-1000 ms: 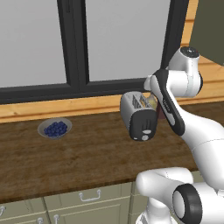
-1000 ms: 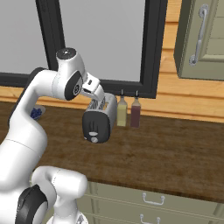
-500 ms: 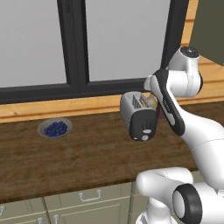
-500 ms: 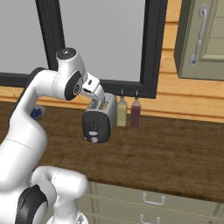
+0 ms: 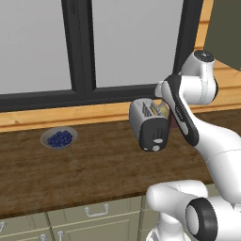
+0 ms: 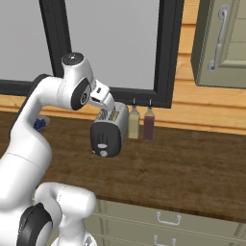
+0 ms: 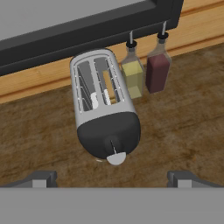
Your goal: Start the toaster. Once the lever pops up, take the bread to the plate on the dining counter.
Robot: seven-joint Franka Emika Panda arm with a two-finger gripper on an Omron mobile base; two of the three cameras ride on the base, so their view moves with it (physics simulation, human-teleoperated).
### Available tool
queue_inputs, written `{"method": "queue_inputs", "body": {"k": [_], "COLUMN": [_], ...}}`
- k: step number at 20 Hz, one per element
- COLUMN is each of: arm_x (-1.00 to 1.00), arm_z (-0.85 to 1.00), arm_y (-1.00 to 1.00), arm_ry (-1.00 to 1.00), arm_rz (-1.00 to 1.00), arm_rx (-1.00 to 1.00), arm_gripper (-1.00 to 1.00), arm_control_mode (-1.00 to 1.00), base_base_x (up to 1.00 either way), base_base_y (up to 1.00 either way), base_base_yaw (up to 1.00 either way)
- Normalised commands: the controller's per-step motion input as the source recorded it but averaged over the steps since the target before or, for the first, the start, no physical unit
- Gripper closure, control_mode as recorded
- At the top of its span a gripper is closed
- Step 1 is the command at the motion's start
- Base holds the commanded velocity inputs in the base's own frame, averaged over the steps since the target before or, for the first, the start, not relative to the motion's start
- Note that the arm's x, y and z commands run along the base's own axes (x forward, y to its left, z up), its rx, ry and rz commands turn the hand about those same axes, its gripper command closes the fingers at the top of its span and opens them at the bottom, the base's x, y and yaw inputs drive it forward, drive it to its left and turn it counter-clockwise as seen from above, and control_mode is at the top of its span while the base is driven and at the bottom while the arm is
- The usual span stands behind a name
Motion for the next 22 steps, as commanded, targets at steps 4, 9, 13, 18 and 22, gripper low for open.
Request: {"method": "queue_inputs", "body": {"k": [4, 9, 13, 18, 22], "arm_x": [0.0, 0.0, 0.0, 0.0, 0.0], "arm_z": [0.0, 0.0, 0.0, 0.0, 0.0], "arm_y": [0.0, 0.0, 0.0, 0.0, 0.0], "arm_ry": [0.0, 0.0, 0.0, 0.0, 0.0], "arm_rz": [0.0, 0.0, 0.0, 0.0, 0.0], "arm_rx": [0.0, 0.0, 0.0, 0.0, 0.0], "arm_gripper": [-1.0, -1.0, -1.0, -1.0, -1.0], "arm_control_mode": [-1.0, -1.0, -1.0, -1.0, -1.0], "base_base_x": [0.0, 0.0, 0.0, 0.0, 0.0], "base_base_y": [0.0, 0.0, 0.0, 0.0, 0.0], "base_base_yaw": [0.0, 0.0, 0.0, 0.0, 0.0]}}
